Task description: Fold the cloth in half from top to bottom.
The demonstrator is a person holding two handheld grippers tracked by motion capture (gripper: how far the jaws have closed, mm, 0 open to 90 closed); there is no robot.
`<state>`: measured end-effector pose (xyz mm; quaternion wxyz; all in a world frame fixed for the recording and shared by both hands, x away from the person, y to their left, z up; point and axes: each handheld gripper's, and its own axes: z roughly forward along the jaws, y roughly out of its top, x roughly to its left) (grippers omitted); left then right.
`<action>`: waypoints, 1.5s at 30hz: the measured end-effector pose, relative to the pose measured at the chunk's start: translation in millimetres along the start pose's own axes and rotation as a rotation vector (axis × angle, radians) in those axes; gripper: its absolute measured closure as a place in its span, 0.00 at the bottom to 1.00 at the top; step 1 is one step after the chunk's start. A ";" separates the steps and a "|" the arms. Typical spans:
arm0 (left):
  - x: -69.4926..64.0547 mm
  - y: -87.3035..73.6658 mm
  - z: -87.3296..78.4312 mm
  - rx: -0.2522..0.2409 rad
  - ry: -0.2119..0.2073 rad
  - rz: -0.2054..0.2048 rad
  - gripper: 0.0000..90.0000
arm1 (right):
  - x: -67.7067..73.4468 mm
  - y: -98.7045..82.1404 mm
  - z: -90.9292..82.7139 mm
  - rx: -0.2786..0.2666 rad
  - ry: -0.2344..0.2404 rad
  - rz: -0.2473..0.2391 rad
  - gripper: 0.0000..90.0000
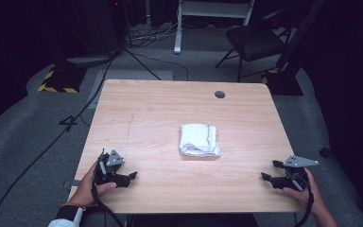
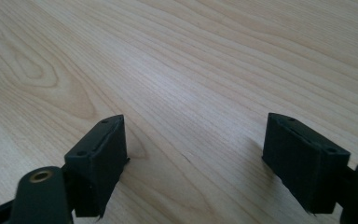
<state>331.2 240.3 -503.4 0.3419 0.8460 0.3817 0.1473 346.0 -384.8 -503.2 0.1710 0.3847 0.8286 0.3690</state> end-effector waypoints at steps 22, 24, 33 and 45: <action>0.0 -0.6 -0.7 -0.002 0.014 0.004 0.20 | -0.8 -0.1 0.2 0.004 -0.019 0.011 0.22; -0.5 -1.1 -0.7 -0.003 0.009 -0.008 0.20 | -1.0 -0.1 0.1 0.004 -0.025 0.016 0.22; -0.5 -1.6 -1.6 0.000 0.016 -0.009 0.20 | -1.1 -0.1 0.1 0.004 -0.031 0.018 0.22; -0.5 -1.6 -1.5 0.000 0.016 -0.009 0.20 | -1.3 -0.1 0.2 0.004 -0.028 0.017 0.22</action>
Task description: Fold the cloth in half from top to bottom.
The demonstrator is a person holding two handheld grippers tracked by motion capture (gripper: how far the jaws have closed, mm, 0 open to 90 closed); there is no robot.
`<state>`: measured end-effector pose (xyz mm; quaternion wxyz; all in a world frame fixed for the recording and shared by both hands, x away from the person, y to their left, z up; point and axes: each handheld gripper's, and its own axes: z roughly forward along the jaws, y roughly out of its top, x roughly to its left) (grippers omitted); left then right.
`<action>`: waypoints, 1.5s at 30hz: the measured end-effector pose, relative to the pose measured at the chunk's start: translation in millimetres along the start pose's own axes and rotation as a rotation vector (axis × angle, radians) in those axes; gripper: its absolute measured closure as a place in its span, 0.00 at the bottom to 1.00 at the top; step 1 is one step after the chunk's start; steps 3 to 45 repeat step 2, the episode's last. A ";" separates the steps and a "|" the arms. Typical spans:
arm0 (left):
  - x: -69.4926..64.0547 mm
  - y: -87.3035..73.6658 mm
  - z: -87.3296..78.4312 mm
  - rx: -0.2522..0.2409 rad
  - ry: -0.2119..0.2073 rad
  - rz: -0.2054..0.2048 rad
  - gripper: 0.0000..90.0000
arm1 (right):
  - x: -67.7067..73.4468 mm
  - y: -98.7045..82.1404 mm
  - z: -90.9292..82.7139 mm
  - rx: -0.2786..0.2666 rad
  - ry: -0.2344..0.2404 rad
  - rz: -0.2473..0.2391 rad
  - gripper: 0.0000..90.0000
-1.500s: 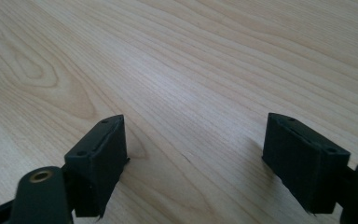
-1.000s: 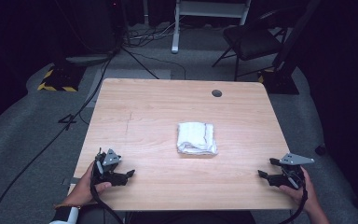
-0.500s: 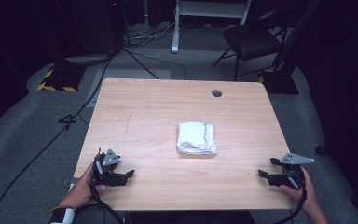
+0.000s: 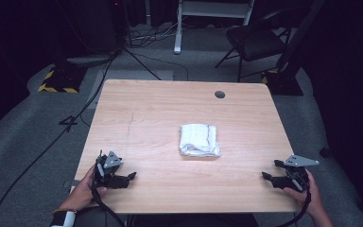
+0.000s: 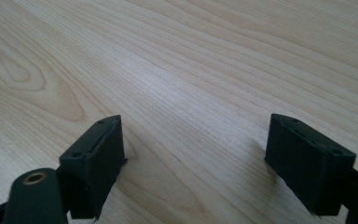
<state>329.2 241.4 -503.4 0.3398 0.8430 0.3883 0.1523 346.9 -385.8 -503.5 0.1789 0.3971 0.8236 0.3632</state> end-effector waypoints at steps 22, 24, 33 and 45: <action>0.0 0.0 0.0 0.000 0.000 0.000 0.20 | 0.0 0.0 0.0 0.000 -0.001 0.000 0.22; 0.0 0.0 0.0 0.000 0.000 0.000 0.20 | 0.0 0.0 0.0 0.000 -0.001 0.000 0.22; 0.0 0.0 0.0 0.000 0.000 0.000 0.20 | 0.0 0.0 0.0 0.000 -0.001 0.000 0.22; 0.0 0.0 0.0 0.000 0.000 0.000 0.20 | 0.0 0.0 0.0 0.000 -0.001 0.000 0.22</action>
